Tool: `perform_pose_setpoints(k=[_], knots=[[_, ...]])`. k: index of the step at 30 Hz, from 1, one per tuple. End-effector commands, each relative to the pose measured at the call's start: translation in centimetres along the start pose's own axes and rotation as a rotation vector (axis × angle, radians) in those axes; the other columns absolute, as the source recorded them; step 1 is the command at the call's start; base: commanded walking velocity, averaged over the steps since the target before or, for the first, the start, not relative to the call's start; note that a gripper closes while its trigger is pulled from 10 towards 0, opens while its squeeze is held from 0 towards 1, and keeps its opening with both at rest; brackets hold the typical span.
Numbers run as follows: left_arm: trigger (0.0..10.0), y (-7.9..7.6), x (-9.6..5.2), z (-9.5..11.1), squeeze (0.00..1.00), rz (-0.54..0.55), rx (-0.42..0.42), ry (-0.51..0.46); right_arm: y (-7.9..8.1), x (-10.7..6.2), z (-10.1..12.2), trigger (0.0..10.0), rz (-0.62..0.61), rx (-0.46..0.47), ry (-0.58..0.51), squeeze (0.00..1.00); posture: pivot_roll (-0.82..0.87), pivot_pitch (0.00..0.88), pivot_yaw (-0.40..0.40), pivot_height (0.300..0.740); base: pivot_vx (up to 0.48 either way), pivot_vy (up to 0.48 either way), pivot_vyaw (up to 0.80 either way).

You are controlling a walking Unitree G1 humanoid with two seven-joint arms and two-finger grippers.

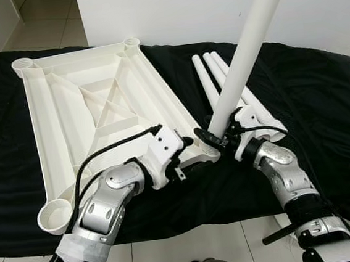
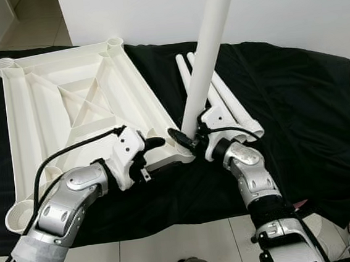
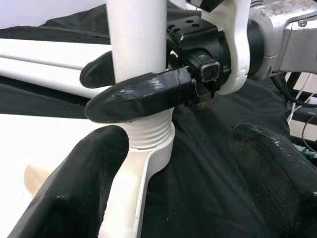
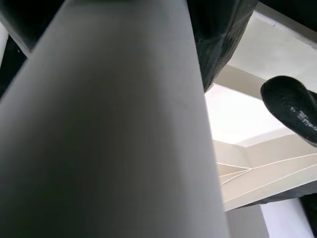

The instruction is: Building children table

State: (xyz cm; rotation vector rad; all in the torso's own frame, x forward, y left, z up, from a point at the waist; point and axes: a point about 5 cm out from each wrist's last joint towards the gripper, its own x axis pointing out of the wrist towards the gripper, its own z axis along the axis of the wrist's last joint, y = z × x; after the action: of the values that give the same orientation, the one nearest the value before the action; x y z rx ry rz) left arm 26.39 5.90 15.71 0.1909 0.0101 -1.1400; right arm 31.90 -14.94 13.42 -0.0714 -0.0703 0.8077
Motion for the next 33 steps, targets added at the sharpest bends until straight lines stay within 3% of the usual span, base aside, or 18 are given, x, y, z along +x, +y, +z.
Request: perform_pose_setpoints(k=[1,4,5,6,12,15,18,22,29,33], knots=[[10.0,-0.2,0.1,-0.1,0.00,0.002,0.006,0.017,0.0,0.0,-0.3,0.0,0.028,0.011,0.021,0.00,0.10,0.000,-0.090,0.740,0.000,0.000,0.00],[10.0,-0.2,0.1,-0.1,0.00,0.002,0.008,0.017,-0.1,-0.2,-0.5,0.0,0.024,0.021,0.029,0.00,0.10,0.000,-0.087,0.740,0.000,0.000,0.00],[10.0,-0.2,0.1,-0.1,0.00,0.001,0.010,0.018,-0.3,-0.2,-0.6,5.5,-0.001,0.019,0.039,0.00,0.10,0.000,-0.086,0.740,0.000,0.000,0.00],[10.0,-0.1,0.1,-0.1,0.00,0.001,0.012,0.017,-0.4,-0.2,-0.6,10.0,-0.027,0.036,0.038,0.00,0.10,0.000,-0.084,0.740,0.000,0.000,0.00],[10.0,-0.1,0.1,-0.1,0.00,0.000,0.015,0.017,-0.4,0.2,-0.5,10.0,-0.081,0.045,0.037,0.00,0.10,0.000,-0.084,0.740,0.000,0.000,0.00],[10.0,-0.2,0.1,-0.2,0.00,0.004,0.011,0.024,0.9,1.9,-0.5,10.0,-0.243,0.047,0.034,0.00,0.10,0.000,-0.085,0.740,0.000,0.000,0.00],[10.0,-0.2,0.1,-0.3,0.00,0.007,0.010,0.031,1.4,2.3,-0.4,10.0,-0.266,0.051,0.027,0.00,0.10,0.000,-0.085,0.740,0.000,0.000,0.00],[10.0,0.4,-0.6,-0.7,0.00,0.045,0.016,0.048,3.3,3.5,-0.2,10.0,-0.436,0.133,-0.003,0.00,0.11,0.000,-0.089,0.740,0.000,0.000,0.00],[10.0,1.4,-1.4,-0.6,0.00,0.078,0.029,0.056,3.9,3.8,0.1,10.0,-0.617,0.207,-0.029,0.00,0.11,0.003,-0.093,0.740,0.000,0.000,0.00],[10.0,1.6,-1.6,-0.7,0.00,0.085,0.031,0.059,4.2,3.9,0.1,10.0,-0.642,0.220,-0.030,0.00,0.12,0.010,-0.094,0.740,0.000,0.000,0.00]])
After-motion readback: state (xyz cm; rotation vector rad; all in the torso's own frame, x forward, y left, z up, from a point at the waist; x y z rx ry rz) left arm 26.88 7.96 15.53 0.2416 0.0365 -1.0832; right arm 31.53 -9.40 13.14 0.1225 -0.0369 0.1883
